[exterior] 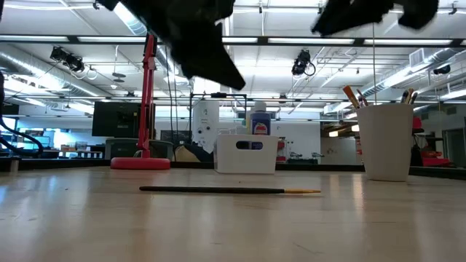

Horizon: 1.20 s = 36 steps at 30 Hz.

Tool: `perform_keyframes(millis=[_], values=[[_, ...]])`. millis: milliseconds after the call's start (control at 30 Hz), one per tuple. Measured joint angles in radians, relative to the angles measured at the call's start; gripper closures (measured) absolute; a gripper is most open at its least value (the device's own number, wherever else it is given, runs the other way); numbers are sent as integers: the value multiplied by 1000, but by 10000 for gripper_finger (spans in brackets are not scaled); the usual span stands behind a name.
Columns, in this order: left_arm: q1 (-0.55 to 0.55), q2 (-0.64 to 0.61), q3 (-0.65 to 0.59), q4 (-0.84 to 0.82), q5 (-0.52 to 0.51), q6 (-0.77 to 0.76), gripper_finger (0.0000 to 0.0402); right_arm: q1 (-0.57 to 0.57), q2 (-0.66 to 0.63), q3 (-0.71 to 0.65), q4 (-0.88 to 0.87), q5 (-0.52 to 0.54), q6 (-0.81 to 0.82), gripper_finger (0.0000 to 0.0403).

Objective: Pick & Place Paint Supplies
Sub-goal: Put the gold paint brush into the gray cup

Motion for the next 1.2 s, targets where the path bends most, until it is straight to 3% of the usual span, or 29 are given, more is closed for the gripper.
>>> perform_keyframes(millis=[133,233,367,500,633,833,1200], values=[[-4,64,-1,51,162,-2,349,1,1,-1,169,-185,381,318],[-20,65,-4,52,206,-3,349,5,14,-24,314,-299,598,318],[-53,40,-5,16,168,3,349,35,68,-139,549,-342,541,318],[-88,-28,-3,-58,123,3,349,50,174,-257,895,-339,631,318],[-128,-113,-4,-162,13,6,349,55,322,-317,1146,-330,639,318],[-183,-252,-4,-199,-160,93,349,57,529,-295,1234,-277,735,318],[-188,-330,-4,-186,-183,235,349,60,680,-270,1321,-252,915,318]])
